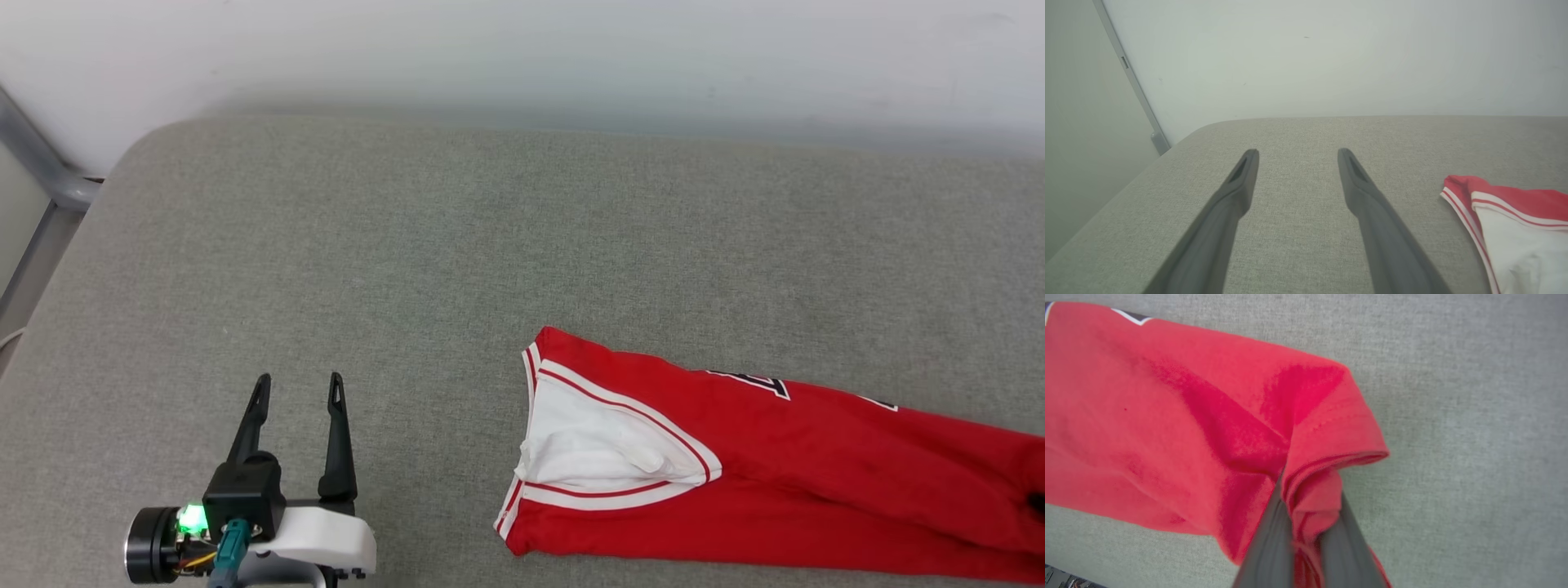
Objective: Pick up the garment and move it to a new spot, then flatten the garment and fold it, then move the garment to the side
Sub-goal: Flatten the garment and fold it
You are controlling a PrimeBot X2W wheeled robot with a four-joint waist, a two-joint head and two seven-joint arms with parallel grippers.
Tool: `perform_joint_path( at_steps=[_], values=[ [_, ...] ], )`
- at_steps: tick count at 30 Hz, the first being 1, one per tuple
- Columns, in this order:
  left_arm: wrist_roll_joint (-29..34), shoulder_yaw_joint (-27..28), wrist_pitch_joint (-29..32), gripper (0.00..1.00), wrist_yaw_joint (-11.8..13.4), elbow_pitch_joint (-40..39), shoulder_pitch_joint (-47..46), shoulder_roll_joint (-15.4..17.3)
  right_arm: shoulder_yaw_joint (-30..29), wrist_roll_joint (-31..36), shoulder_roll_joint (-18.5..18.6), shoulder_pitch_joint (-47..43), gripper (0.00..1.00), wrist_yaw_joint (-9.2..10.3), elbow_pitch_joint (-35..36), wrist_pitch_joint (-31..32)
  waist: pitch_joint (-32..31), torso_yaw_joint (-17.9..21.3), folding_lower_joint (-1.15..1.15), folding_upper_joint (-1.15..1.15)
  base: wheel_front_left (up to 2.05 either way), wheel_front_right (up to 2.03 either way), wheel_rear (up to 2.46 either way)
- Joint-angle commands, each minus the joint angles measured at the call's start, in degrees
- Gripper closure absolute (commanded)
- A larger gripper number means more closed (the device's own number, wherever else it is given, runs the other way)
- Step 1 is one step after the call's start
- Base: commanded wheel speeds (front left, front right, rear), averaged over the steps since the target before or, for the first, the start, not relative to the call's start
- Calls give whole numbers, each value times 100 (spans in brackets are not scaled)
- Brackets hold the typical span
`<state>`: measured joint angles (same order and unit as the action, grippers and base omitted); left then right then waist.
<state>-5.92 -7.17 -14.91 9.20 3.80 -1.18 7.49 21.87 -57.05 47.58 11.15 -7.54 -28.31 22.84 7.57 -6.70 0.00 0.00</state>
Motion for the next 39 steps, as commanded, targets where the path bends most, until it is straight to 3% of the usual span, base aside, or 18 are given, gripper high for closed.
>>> perform_joint_path(
  at_steps=[1, 11, 22, 29, 39],
  values=[
    [72, 38, -40, 0, -45, 20, 110, -34, -37, -51, 38, 76, 100, 11, -34, -56, -48, 14, 0, 0, 0, 0, 0],
    [236, 237, -40, 0, -208, 68, 277, -106, -61, -481, 95, -108, 100, 8, 1196, 62, -203, 91, 0, 0, 0, 0, 0],
    [321, 255, -40, 0, -353, 142, 191, -220, 199, -137, -575, 197, 100, 7, 2771, 694, -146, -22, 0, 0, 0, 0, 0],
    [342, 277, -40, 0, -405, 157, 92, -278, 628, 246, -1165, 766, 100, 7, 2763, 991, -22, -98, 0, 0, 0, 0, 0],
    [346, 275, -40, 0, -485, 198, -117, -359, 1755, 751, -2105, 1978, 100, 7, 1896, 903, 259, -230, 0, 0, 0, 0, 0]
  ],
)
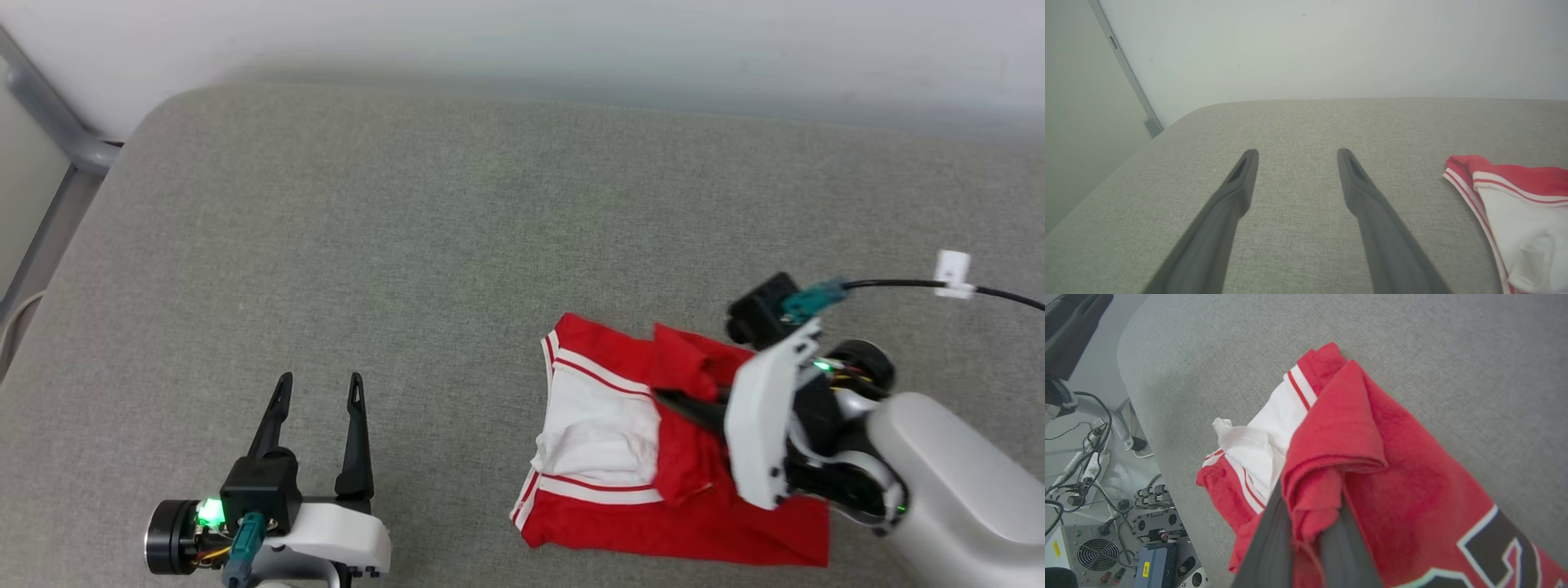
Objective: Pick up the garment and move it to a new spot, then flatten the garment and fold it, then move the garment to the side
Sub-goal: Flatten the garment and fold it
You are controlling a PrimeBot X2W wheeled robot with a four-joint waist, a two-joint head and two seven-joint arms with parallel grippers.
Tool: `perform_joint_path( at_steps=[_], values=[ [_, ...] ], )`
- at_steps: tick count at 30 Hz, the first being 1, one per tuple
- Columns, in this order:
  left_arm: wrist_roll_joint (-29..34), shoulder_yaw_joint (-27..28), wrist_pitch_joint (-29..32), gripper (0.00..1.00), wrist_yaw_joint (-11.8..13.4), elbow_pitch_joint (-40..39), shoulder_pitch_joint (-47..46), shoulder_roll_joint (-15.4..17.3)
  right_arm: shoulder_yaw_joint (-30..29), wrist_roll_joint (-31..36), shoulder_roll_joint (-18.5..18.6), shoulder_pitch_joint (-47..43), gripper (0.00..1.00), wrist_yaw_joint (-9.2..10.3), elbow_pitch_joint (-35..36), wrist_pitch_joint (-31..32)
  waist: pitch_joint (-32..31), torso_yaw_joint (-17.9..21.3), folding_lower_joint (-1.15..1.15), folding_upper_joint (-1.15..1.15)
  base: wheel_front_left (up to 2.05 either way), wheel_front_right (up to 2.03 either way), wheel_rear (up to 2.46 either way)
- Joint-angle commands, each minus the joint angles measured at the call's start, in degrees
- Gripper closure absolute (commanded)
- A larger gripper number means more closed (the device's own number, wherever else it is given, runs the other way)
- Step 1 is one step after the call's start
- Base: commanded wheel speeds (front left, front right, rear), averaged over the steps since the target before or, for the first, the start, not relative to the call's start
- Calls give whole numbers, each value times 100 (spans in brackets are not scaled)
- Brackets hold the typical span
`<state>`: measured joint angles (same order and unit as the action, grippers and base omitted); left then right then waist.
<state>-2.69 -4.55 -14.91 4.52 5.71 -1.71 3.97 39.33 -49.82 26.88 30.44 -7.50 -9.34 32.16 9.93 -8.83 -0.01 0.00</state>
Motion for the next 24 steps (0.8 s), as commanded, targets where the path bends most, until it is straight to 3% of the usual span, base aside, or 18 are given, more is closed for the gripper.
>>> perform_joint_path(
  at_steps=[1, 11, 17, 18, 19, 20, 21, 22, 24],
  values=[
    [27, 16, -40, 0, -25, 11, -84, -11, 120, 67, -117, 164, 100, 3, -102, -58, 49, -32, 1, 0, 0, 0, 0],
    [38, -7, -40, 0, -43, 58, -180, -62, 1165, 376, -614, 749, 100, 4, -1351, -460, 174, -169, 1, 0, 0, 0, 0],
    [17, -1, -40, 0, -28, 81, -161, -80, 1595, 436, -642, 795, 100, 6, -1860, -896, 156, -170, 1, 0, 0, 0, 0],
    [15, 8, -40, 0, -26, 81, -141, -84, 1620, 448, -630, 823, 91, 6, -1853, -1028, 140, -153, 1, 0, 0, 0, 0],
    [16, 18, -40, 0, -30, 92, -122, -86, 1660, 500, -585, 872, 65, 6, -1840, -1157, 117, -138, 1, 0, 0, 0, 0],
    [23, 27, -40, 0, -31, 104, -103, -86, 1712, 560, -525, 911, 58, 6, -1812, -1282, 88, -121, 1, 0, 0, 0, 0],
    [34, 28, -40, 0, -41, 111, -93, -87, 1748, 635, -450, 947, 18, 6, -1774, -1435, 56, -106, 1, 0, 0, 0, 0],
    [46, 39, -40, 0, -42, 115, -77, -88, 1755, 722, -389, 968, 0, 6, -1727, -1605, 16, -85, 1, 0, 0, 0, 0],
    [53, 61, -40, 0, -43, 120, -27, -88, 1687, 816, -293, 937, 0, 5, -1597, -1956, -68, -30, 1, 0, 0, 0, 0]
  ],
)
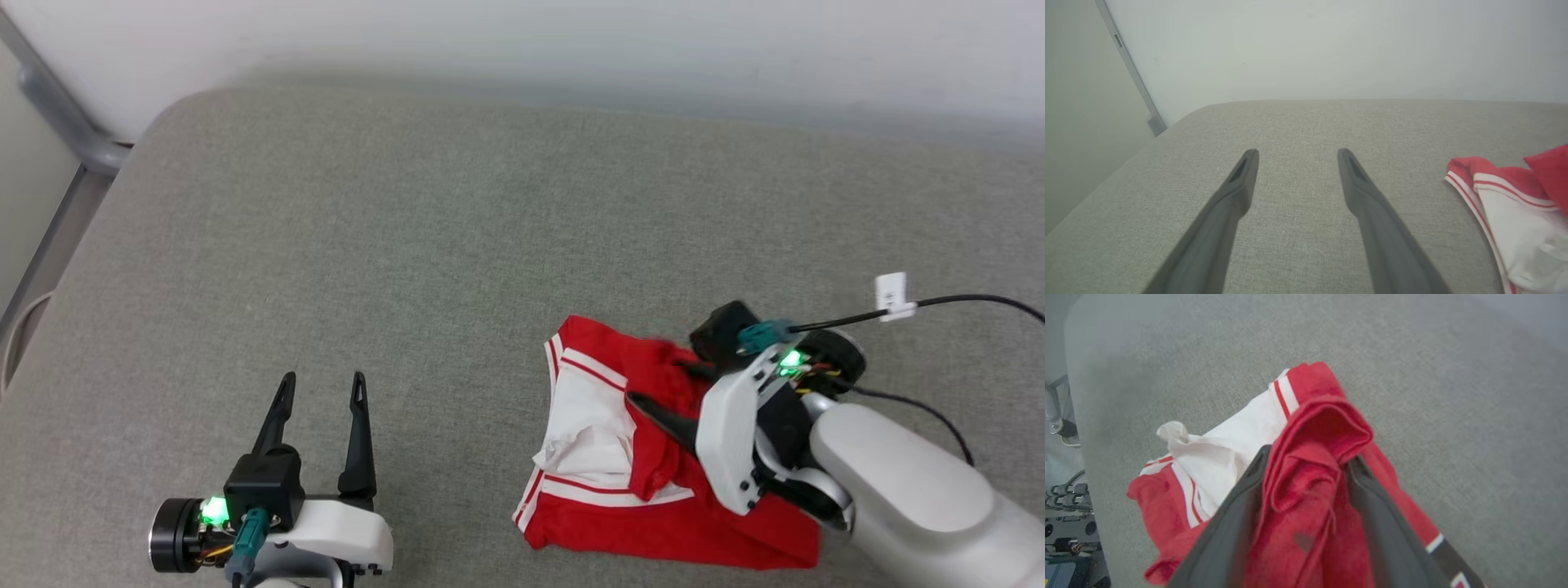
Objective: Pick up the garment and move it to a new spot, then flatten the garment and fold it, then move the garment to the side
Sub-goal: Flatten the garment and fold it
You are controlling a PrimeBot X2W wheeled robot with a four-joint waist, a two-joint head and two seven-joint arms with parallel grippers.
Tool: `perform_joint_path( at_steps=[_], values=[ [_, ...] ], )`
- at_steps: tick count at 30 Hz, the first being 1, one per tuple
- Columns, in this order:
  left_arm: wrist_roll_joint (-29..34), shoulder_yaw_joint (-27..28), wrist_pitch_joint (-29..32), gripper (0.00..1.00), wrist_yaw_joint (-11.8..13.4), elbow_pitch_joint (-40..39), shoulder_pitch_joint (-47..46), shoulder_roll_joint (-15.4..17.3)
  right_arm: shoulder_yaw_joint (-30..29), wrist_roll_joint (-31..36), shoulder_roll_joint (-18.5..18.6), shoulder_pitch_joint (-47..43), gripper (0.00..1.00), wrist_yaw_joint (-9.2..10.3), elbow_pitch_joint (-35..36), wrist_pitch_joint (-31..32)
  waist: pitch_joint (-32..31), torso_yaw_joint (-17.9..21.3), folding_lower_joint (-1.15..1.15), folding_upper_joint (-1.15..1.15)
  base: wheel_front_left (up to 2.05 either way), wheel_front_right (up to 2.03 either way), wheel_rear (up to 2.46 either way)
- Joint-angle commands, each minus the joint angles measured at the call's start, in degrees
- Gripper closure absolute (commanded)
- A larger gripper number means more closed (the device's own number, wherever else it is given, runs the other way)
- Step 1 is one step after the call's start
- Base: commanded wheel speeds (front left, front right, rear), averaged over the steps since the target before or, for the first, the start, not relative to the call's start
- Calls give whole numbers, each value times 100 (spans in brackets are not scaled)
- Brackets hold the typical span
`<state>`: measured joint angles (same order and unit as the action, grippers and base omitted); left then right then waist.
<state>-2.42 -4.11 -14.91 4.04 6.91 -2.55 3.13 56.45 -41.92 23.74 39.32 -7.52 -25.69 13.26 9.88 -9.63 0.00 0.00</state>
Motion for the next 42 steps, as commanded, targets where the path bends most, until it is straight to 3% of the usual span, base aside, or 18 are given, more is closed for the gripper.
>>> perform_joint_path(
  at_steps=[1, 9, 16, 21, 30, 35, 42],
  values=[
    [28, 26, -40, 0, -3, -2, 82, -3, -84, 55, 84, 7, 0, 7, 123, -210, -105, 78, 0, 0, 0, 0, 0],
    [89, 116, -40, 0, -21, -91, 270, 9, -1116, 635, 561, -557, 0, 7, 814, -1118, -435, 373, 0, 0, 0, 0, 0],
    [117, 146, -35, 0, -57, -127, 375, 17, -2846, 1643, 392, -1510, 0, 7, 1286, -1762, -609, 618, 0, 0, 0, 0, 0],
    [128, 117, -34, 0, -39, -156, 432, 12, -4111, 2503, -27, -2334, 0, 7, 1597, -2132, -704, 707, 0, 0, 0, 0, 0],
    [122, 140, -34, 0, -94, -235, 540, 59, -5729, 3596, -1331, -3645, 0, 6, 2243, -2606, -856, 747, 0, 0, 0, 0, 0],
    [131, 149, -34, 0, -99, -296, 649, 81, -6011, 3728, -1818, -4165, 0, 6, 2513, -2699, -948, 720, 0, 0, 0, 0, 0],
    [174, 118, -34, 0, -98, -361, 769, 100, -6081, 3649, -2030, -4538, 0, 6, 2649, -2792, -1021, 688, 0, 0, 0, 0, 0]
  ],
)
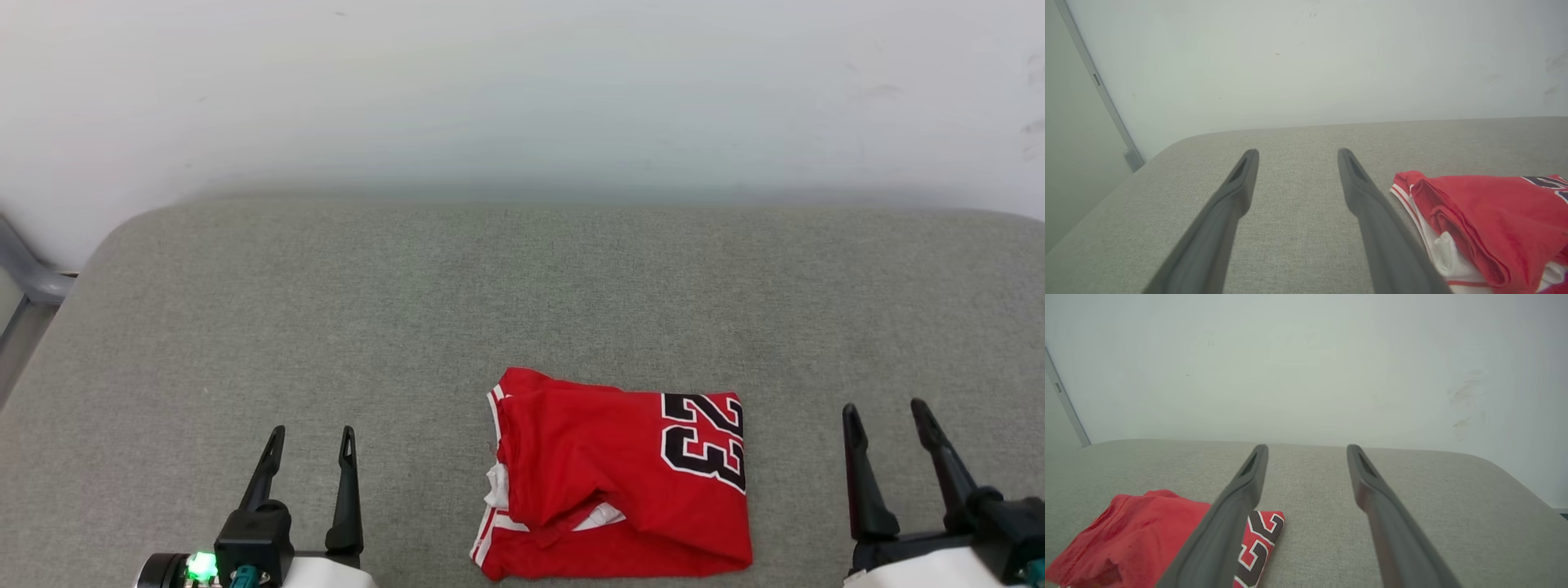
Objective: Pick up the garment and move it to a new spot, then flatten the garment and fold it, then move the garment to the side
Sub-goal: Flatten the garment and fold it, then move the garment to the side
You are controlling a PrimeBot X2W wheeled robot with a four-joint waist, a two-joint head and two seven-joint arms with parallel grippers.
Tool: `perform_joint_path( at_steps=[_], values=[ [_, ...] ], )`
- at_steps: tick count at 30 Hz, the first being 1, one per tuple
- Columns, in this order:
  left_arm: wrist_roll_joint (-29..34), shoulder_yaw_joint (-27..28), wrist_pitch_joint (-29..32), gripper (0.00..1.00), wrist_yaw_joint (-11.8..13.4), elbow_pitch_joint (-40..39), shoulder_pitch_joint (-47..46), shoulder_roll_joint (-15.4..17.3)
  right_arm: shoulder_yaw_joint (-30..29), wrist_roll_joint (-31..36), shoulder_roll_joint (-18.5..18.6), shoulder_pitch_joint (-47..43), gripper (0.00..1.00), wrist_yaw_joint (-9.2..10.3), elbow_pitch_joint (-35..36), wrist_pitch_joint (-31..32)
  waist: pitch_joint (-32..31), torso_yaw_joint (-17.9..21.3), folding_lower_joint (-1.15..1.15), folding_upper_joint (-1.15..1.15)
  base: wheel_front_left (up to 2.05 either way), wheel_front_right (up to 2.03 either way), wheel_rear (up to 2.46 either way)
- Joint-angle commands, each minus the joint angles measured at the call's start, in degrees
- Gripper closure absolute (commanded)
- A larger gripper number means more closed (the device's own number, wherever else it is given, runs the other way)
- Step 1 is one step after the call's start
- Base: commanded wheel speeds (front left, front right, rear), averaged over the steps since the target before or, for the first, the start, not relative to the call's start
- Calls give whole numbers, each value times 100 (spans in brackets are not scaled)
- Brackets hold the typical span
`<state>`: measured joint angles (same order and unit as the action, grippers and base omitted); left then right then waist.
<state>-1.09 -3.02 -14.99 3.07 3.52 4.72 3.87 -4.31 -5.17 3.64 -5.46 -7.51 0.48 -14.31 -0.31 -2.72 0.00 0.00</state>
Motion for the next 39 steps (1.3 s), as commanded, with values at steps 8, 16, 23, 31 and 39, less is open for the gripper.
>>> perform_joint_path(
  at_steps=[8, 16, 23, 31, 39],
  values=[
    [45, -12, -26, 0, 38, 0, 138, 43, 55, -53, -86, -271, 0, 5, -17, -76, -47, -23, 0, 0, 0, 0, 0],
    [50, -18, -26, 0, 77, 38, 152, 68, 53, -21, -88, -194, 0, 5, -96, -91, -56, -46, 0, 0, 0, 0, 0],
    [16, -59, -26, 0, 54, 63, 87, 65, -154, -31, 203, 474, 0, 5, 112, -87, -8, -73, 0, 0, 0, 0, 0],
    [3, -125, -26, 0, 27, 89, -48, 56, 347, -878, 1339, 1549, 0, 6, -68, 1044, 188, -193, 0, 0, 0, 0, 0],
    [4, -196, -26, 0, 26, 107, -227, 29, 1261, -2723, 2268, 2180, 0, 4, -391, 3446, 427, -323, 0, 0, 0, 0, 0]
  ],
)
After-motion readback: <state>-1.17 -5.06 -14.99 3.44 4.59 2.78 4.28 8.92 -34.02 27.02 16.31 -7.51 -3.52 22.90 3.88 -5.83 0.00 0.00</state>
